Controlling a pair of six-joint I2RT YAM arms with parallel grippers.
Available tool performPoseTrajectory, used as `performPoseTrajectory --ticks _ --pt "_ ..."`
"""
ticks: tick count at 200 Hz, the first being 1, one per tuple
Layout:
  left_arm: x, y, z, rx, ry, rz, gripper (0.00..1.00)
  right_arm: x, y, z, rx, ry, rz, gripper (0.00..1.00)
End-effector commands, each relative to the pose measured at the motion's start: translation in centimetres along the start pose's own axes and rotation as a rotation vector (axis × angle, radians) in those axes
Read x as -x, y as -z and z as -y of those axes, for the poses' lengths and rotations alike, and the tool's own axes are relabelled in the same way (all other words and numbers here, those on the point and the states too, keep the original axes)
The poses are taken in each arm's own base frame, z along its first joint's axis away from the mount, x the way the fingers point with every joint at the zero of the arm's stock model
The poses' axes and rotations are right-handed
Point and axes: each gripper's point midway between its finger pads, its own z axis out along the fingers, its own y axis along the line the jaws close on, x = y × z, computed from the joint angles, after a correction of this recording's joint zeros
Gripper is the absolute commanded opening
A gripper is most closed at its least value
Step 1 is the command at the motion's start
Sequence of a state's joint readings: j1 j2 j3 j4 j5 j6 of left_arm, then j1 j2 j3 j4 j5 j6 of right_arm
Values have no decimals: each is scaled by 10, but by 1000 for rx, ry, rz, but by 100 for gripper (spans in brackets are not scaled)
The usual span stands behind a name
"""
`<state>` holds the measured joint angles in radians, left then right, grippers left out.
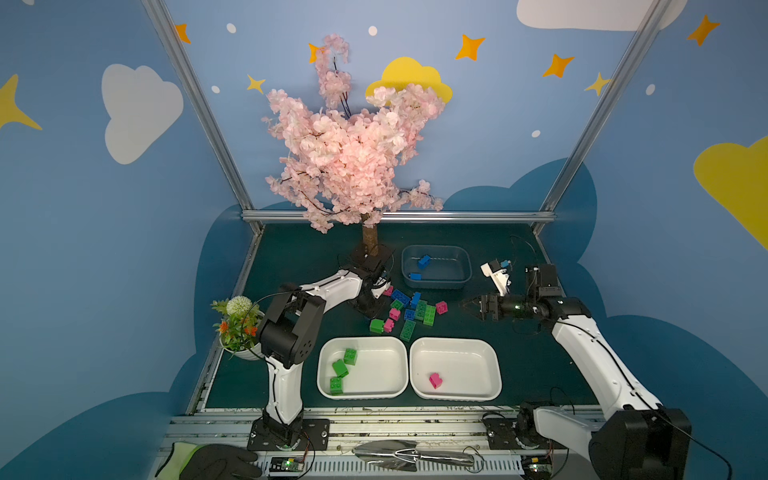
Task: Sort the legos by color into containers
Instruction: 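Return the left gripper to the pile and grasp a blue brick, then carry the blue brick into the blue-grey tub and open the left gripper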
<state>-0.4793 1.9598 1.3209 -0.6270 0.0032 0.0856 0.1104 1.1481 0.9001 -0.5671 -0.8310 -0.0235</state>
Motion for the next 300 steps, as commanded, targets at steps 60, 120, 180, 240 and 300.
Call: performPoseTrajectory --ticks 60,120,180,240,300 --pt "22 45 -5 13 35 70 22 15 3 -2 -8 32 19 89" --pt "104 124 40 -197 136 372 25 20 2 3 -26 34 38 89" --pt "194 109 53 -165 131 564 25 25 4 6 -43 38 55 89" --pt "238 50 29 -12 133 611 25 29 7 5 -50 45 64 89" --pt "253 67 25 37 96 643 47 30 6 6 -42 39 62 89"
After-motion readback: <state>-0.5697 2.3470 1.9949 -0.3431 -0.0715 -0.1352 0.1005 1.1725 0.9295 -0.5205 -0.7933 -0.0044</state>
